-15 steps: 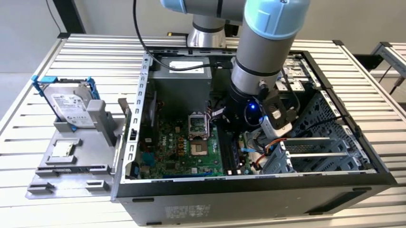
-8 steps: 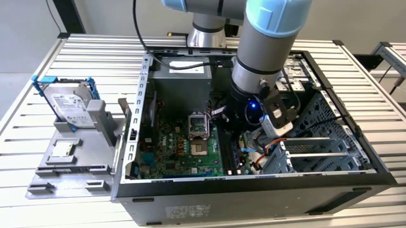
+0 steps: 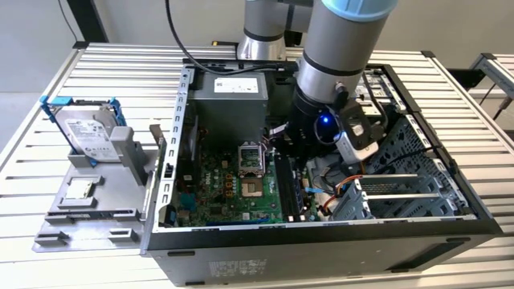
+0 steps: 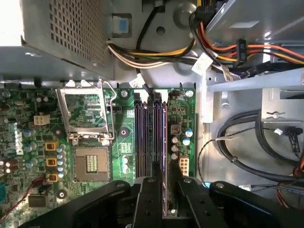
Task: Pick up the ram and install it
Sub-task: 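Insert the ram into the slot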
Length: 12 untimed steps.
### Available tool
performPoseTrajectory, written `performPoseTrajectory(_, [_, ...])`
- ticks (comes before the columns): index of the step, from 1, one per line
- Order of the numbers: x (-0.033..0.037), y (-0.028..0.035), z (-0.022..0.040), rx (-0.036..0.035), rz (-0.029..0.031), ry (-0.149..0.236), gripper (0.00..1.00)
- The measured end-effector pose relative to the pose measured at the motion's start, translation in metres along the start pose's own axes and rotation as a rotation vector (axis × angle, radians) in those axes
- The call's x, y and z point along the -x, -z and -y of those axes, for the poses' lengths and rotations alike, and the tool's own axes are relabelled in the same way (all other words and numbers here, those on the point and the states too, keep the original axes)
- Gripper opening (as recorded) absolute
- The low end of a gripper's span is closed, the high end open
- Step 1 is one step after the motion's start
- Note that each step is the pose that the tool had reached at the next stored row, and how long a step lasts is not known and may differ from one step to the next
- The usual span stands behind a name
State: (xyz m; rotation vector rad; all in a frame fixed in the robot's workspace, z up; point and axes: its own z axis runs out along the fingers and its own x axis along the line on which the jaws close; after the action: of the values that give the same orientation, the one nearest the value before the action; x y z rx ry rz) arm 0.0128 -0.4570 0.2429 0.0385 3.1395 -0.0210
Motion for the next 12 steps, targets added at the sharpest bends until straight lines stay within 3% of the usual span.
performPoseTrajectory(12, [0.0, 0.0, 0.0, -0.0032, 0.0001, 0.0, 0.0])
